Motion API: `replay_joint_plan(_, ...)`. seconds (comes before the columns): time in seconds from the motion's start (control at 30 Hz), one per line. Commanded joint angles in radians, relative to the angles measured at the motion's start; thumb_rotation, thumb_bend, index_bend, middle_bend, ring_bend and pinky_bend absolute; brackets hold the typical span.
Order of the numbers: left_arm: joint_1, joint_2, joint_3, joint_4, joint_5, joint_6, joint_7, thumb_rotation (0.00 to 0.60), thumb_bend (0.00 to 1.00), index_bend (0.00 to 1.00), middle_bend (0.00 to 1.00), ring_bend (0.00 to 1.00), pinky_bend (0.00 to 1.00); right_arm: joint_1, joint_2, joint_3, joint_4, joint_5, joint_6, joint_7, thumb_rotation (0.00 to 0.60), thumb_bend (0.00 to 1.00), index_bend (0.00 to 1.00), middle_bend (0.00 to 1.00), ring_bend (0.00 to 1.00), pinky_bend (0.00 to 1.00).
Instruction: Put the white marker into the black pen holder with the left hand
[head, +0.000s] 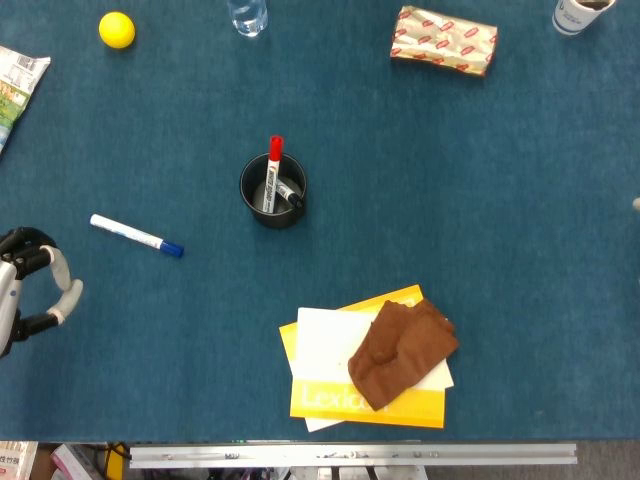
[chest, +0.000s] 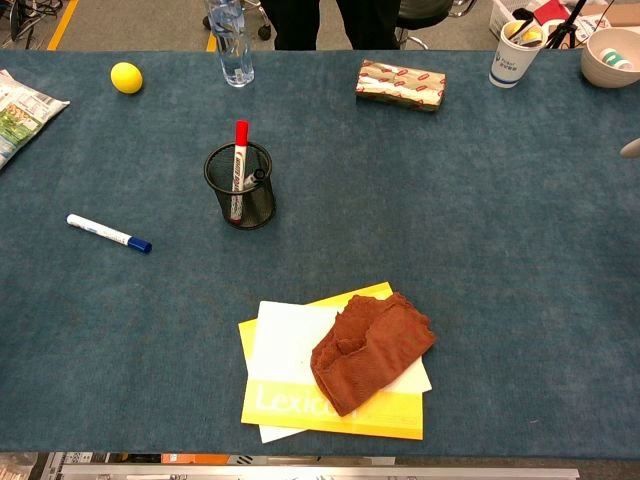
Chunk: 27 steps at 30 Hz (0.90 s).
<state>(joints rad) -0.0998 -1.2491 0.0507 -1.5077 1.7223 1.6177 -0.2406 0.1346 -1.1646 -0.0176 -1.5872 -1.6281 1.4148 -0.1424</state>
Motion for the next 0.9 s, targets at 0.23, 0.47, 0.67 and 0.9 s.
replay_joint_plan(0.23, 0.000, 0.002, -0.002, 0.000, -0.004, -0.001, -0.004, 0.600, 0.30, 0.67, 0.60, 0.39, 0.48, 0.005, -0.007, 0.000, 0.007, 0.008, -0.012, -0.003, 0.600, 0.00, 0.30, 0.30, 0.19, 0.26)
replay_joint_plan(0.47, 0.002, -0.004, -0.005, 0.004, -0.009, -0.003, 0.006, 0.600, 0.30, 0.66, 0.59, 0.39, 0.49, 0.006, -0.007, 0.002, 0.010, 0.009, -0.012, 0.005, 0.600, 0.00, 0.30, 0.30, 0.19, 0.26)
replay_joint_plan(0.67, 0.001, -0.007, -0.006, 0.009, -0.016, -0.010, 0.009, 0.600, 0.30, 0.65, 0.59, 0.38, 0.49, 0.014, -0.011, 0.005, 0.023, 0.018, -0.027, 0.015, 0.600, 0.00, 0.30, 0.30, 0.19, 0.26)
replay_joint_plan(0.9, 0.004, -0.004, -0.003, 0.005, -0.015, -0.011, 0.019, 0.600, 0.30, 0.65, 0.59, 0.38, 0.49, 0.015, -0.013, 0.003, 0.024, 0.013, -0.023, 0.020, 0.600, 0.00, 0.30, 0.30, 0.19, 0.26)
